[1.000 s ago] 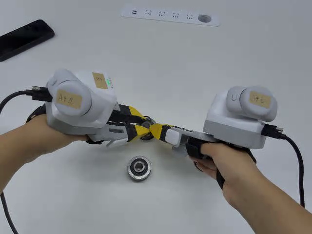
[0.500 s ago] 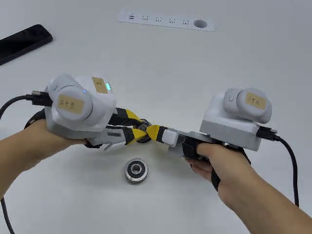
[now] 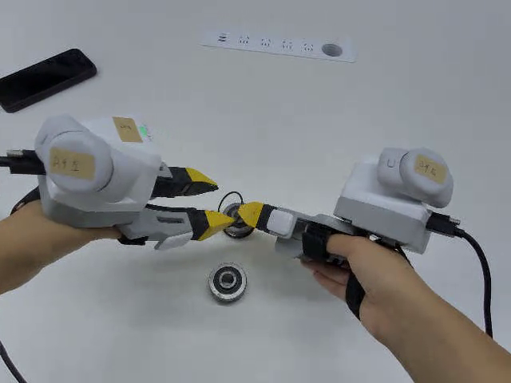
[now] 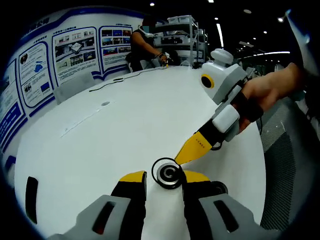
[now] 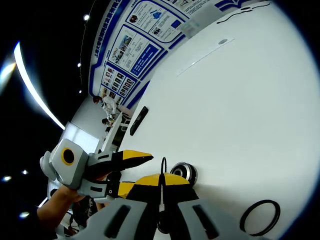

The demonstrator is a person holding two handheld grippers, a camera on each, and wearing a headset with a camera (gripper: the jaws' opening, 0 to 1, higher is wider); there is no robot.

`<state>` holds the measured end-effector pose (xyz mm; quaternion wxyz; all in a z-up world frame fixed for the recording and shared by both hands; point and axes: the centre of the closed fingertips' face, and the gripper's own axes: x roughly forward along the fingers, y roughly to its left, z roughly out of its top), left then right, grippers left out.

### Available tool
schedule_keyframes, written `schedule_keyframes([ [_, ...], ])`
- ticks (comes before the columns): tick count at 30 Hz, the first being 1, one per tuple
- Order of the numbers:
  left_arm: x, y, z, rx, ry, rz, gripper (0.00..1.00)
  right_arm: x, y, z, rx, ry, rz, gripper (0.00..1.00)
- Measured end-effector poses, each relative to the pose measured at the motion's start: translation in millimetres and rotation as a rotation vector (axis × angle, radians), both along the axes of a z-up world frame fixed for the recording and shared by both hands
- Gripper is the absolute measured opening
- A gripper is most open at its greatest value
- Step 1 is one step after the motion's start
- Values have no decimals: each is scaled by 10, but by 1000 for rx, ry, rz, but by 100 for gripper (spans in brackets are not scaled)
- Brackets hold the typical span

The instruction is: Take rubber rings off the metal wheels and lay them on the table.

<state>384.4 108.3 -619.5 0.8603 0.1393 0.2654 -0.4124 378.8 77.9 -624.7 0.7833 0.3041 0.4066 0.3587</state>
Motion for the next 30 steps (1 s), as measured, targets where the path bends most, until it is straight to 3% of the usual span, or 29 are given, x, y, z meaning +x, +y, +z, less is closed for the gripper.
schedule_keyframes([
  [4, 4, 11, 43, -14, -8, 17, 29, 57, -150, 45, 29, 18, -62, 2],
  [12, -14, -33, 100, -21, -26, 22, 31, 79, -550, 1, 22, 38, -148, 2],
  [24, -54, -69, 155, -35, -34, 28, 33, -56, -1004, -120, 8, 94, -239, 2],
  [30, -84, -85, 172, -43, -34, 27, 32, -234, -1152, -193, -5, 127, -253, 2],
])
